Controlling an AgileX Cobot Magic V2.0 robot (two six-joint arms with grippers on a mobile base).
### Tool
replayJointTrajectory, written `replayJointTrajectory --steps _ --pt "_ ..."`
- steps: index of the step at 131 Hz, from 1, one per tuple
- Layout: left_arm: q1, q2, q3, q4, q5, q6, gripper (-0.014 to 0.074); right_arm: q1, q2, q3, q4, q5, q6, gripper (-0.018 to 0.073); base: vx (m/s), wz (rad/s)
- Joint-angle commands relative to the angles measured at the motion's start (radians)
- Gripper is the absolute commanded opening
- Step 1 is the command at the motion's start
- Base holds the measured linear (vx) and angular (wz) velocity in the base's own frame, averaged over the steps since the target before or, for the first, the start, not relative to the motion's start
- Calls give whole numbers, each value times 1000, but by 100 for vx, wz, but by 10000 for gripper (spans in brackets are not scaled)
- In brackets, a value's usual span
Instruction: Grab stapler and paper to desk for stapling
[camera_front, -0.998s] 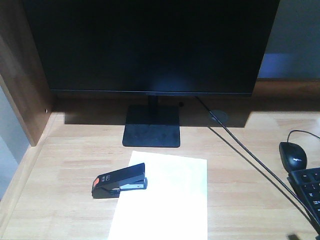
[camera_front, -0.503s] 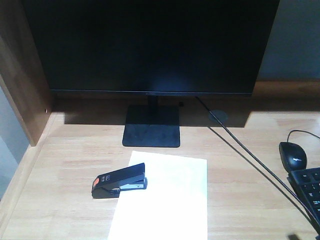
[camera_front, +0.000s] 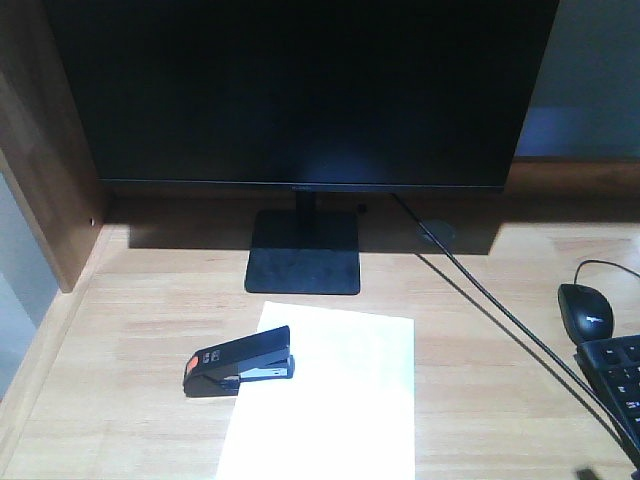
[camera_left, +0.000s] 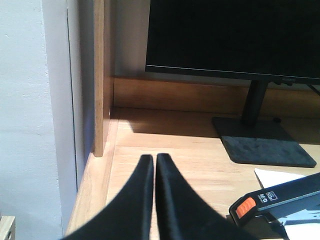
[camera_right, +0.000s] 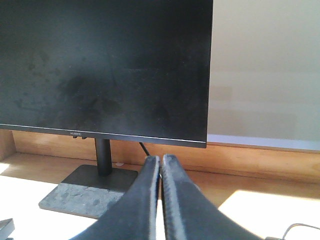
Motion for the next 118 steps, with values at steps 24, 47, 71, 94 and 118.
replayJointTrajectory --steps 24,47,71,94,118 --pt "4 -15 11 -6 -77 -2 -6 0 9 -28 -8 -7 -5 -7 0 0" --pt "4 -15 11 -6 -77 -2 -6 0 9 -28 -8 -6 -6 -7 0 0" --pt "4 -15 11 -6 -77 -2 -6 0 9 -28 65 -6 -68 -7 0 0" --pt "4 -15 11 -6 -77 -2 -6 0 9 -28 589 17 -595 -7 0 0" --pt "4 -15 11 -6 -77 -2 -6 0 9 -28 1179 30 -1221 -7 0 0"
